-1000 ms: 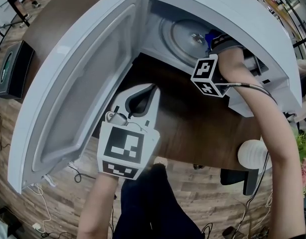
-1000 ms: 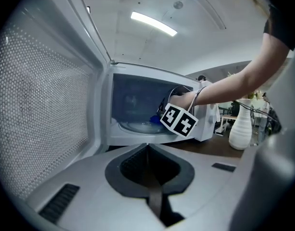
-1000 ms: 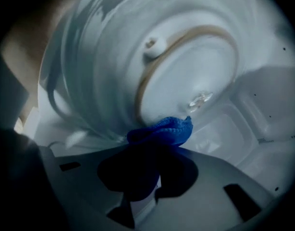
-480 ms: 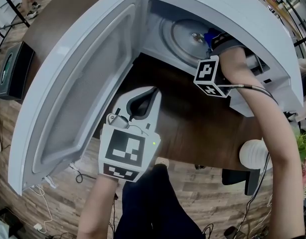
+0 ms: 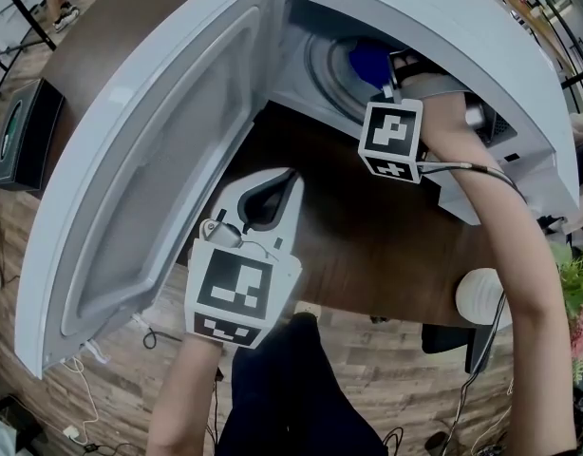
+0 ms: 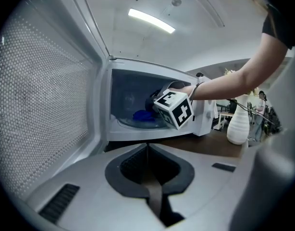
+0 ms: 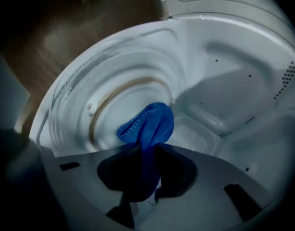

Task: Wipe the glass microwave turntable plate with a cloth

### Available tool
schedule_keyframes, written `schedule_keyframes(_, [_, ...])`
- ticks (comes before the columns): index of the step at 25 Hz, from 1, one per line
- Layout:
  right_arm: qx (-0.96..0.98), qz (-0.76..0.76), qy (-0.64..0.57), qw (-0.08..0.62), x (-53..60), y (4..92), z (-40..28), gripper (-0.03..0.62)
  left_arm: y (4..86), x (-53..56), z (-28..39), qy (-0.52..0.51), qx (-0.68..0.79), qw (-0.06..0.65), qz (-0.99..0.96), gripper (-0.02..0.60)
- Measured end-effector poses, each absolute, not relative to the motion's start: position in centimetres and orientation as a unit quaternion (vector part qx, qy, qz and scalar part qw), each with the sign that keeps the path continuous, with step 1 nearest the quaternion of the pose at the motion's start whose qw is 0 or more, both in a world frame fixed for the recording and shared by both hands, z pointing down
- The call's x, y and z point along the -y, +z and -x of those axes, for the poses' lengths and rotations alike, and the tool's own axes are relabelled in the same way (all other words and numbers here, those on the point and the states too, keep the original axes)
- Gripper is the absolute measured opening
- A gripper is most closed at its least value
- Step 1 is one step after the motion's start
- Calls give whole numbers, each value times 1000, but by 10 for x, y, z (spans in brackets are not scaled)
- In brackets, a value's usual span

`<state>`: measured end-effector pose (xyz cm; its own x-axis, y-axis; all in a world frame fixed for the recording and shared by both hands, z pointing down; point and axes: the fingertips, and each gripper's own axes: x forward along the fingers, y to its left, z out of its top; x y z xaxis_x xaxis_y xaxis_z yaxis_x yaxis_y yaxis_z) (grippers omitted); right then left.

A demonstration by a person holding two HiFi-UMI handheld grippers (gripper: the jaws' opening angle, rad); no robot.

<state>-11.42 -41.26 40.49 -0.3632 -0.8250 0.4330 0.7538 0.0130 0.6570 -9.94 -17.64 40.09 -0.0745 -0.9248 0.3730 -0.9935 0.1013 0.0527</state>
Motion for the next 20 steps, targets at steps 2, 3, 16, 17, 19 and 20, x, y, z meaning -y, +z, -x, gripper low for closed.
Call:
schedule_keyframes(2, [473,-50,-703,529,399,398,128,80,402,175,103,109,728,160,-658,12])
schedule_keyframes(3, [490,-53,-702,514,391,395,133,80,403,174,104,109,729,161,-656,12])
schedule_keyframes(16, [632,-43,-636,440,314,396,144,80,406,163,110,115,737,166,-645,12])
schedule_keyframes(17, [623,-42,-643,442,313,399,143,80,406,163,109,116,737,165,-646,12])
schedule_keyframes(19, [601,-40,-659,450,315,405,140,80,406,163,109,117,736,165,-646,12])
schedule_keyframes(20, [591,-38,-666,454,316,407,139,80,407,163,110,117,736,165,-646,12])
